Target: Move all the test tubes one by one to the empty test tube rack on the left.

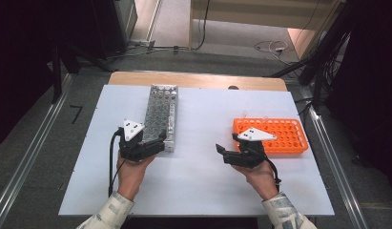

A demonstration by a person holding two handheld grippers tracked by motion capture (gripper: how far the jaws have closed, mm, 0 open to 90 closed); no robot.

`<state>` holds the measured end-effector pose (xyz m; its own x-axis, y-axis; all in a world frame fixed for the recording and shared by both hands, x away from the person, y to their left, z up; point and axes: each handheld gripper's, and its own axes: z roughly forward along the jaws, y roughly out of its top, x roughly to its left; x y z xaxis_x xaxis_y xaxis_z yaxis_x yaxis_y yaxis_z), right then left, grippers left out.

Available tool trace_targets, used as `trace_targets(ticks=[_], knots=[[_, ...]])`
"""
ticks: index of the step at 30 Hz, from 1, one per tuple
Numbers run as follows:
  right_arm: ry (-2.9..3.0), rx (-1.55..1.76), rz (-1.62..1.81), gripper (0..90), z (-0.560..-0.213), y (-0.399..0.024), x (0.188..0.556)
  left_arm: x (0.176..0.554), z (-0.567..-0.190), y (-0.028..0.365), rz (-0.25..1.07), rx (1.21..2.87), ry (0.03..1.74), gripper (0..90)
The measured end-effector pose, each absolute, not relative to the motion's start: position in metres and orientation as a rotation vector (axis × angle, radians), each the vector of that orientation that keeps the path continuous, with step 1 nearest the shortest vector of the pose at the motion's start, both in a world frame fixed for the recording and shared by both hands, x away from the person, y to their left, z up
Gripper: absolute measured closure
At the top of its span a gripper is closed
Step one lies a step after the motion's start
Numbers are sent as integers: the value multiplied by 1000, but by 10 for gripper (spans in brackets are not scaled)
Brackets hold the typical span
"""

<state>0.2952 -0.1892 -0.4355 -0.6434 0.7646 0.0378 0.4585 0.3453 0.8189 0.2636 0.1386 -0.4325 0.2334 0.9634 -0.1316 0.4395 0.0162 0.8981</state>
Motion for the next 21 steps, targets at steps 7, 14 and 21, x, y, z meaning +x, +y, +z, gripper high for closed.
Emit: trace_targets(ticks=[7, 14, 21], knots=[[2221, 1123, 1202, 242, -433, -207, 297, 263, -432, 139, 708, 1571, 1350, 168], [2180, 1162, 1195, 245, -432, -224, 300, 263, -433, 137, 715, 1576, 1347, 168], [2132, 1191, 1161, 258, -431, -239, 303, 263, -434, 138, 713, 1579, 1349, 168]])
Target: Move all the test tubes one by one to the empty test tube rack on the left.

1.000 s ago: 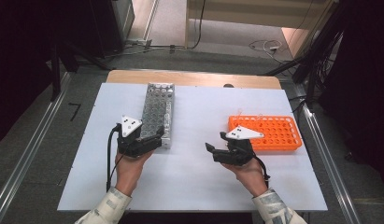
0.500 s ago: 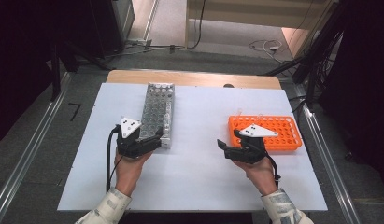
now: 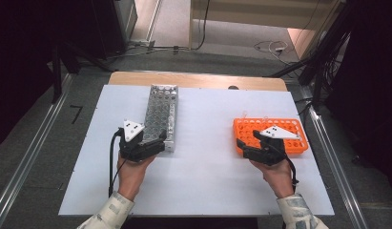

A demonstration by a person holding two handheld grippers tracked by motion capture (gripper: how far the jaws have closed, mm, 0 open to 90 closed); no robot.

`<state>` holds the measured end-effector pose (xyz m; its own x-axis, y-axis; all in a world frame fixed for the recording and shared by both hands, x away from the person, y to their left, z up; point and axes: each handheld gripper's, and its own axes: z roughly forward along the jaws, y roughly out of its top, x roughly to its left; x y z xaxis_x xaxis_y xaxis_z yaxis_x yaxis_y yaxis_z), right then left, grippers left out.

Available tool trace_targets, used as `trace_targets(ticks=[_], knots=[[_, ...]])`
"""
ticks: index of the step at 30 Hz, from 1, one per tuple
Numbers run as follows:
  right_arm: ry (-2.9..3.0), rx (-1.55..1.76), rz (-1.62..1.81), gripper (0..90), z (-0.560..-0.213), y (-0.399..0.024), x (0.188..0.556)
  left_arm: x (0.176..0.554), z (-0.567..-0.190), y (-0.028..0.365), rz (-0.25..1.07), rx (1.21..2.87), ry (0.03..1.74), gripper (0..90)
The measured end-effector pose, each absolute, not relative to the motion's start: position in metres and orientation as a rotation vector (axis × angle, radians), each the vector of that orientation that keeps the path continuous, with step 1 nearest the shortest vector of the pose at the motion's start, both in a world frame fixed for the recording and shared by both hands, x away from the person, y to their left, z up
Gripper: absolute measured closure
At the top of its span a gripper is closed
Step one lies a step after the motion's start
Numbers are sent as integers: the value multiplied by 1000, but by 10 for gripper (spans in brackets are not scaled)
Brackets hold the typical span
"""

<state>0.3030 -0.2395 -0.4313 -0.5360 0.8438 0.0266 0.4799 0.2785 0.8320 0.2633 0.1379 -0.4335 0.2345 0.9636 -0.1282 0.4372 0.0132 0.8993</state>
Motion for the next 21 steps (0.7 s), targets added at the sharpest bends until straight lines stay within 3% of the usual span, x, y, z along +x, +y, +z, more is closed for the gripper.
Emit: trace_targets(ticks=[21], knots=[[2024, 1287, 1102, 295, -436, -269, 320, 263, -433, 138, 719, 1564, 1356, 168]])
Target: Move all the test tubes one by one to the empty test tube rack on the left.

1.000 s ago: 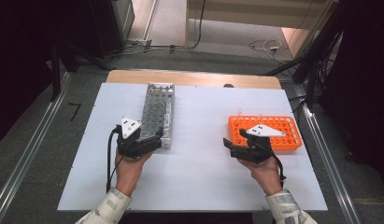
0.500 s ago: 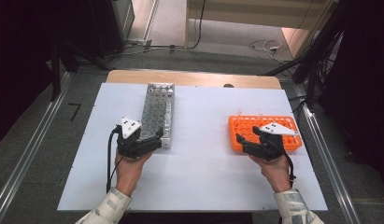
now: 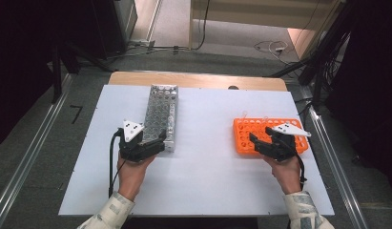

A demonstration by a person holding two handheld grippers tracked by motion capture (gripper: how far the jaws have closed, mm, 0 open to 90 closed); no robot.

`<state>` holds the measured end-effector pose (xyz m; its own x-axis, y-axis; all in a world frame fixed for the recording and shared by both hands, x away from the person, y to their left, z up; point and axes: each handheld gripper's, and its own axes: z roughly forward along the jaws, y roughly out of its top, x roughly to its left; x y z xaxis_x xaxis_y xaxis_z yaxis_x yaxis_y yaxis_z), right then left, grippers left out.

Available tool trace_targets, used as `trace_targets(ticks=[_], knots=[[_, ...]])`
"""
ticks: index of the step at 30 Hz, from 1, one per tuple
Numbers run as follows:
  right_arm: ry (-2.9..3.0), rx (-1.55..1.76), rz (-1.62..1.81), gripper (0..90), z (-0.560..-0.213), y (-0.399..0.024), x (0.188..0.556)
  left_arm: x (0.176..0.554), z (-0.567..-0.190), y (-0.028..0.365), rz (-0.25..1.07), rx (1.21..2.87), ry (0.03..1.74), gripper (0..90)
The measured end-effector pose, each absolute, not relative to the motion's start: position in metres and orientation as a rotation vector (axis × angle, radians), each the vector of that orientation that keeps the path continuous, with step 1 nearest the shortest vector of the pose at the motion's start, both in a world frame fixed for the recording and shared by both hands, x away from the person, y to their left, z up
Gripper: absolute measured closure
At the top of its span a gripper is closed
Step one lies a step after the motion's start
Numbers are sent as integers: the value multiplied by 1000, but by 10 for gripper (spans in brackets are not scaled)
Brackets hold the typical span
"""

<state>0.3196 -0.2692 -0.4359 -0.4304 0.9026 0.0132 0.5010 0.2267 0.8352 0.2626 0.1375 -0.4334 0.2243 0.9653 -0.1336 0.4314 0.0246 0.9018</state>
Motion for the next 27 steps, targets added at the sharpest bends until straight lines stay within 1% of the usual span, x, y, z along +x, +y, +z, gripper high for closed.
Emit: trace_targets(ticks=[7, 19, 22, 27], knots=[[1969, 1330, 1054, 352, -444, -273, 336, 263, -434, 136, 721, 1572, 1353, 169], [1936, 1398, 1009, 477, -459, -278, 359, 264, -436, 135, 717, 1580, 1353, 169], [1926, 1396, 1010, 529, -459, -279, 362, 264, -437, 135, 718, 1587, 1354, 169], [1929, 1408, 999, 586, -461, -280, 367, 264, -438, 133, 716, 1588, 1354, 169]])
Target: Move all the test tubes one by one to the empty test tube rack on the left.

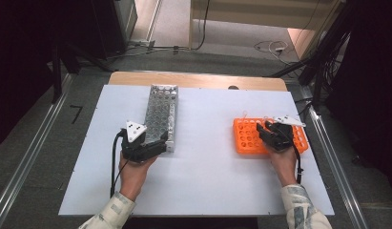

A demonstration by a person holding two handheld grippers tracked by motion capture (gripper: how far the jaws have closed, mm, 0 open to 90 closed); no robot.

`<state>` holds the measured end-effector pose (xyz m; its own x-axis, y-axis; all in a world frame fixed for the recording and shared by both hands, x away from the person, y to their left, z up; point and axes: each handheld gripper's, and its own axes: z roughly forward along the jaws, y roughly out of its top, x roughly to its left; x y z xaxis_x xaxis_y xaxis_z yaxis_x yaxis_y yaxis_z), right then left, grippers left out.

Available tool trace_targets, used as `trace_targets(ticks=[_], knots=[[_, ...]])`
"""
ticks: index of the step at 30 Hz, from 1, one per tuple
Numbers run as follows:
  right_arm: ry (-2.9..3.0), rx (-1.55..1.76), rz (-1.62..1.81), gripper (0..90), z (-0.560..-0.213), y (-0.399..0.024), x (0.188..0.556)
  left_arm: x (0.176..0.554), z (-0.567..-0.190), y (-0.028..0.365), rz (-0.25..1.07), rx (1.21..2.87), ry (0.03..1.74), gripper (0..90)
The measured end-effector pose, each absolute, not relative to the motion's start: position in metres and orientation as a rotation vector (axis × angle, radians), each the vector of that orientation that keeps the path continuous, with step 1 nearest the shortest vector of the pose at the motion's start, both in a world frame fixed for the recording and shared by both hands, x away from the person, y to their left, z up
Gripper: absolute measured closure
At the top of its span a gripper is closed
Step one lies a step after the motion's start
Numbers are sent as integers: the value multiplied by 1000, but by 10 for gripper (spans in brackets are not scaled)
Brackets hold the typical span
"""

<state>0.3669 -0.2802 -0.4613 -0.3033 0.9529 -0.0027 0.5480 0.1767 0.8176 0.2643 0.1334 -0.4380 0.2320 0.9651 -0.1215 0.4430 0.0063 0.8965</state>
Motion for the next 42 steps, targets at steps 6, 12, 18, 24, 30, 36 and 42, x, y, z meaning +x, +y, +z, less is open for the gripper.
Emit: trace_targets(ticks=[6, 12, 18, 24, 30, 36, 42], knots=[[1943, 1398, 995, 651, -463, -278, 370, 264, -438, 133, 714, 1591, 1353, 169], [1957, 1397, 981, 706, -465, -278, 372, 264, -438, 133, 713, 1592, 1352, 170], [1951, 1402, 979, 727, -464, -280, 373, 264, -438, 133, 713, 1591, 1351, 171], [1923, 1386, 1002, 728, -456, -280, 369, 264, -438, 134, 712, 1587, 1351, 171], [1896, 1357, 1012, 729, -446, -278, 363, 264, -438, 134, 710, 1586, 1352, 171], [1888, 1352, 1031, 729, -436, -281, 357, 264, -437, 135, 711, 1581, 1352, 170], [1927, 1326, 1051, 729, -427, -279, 348, 264, -437, 135, 719, 1579, 1361, 142]])
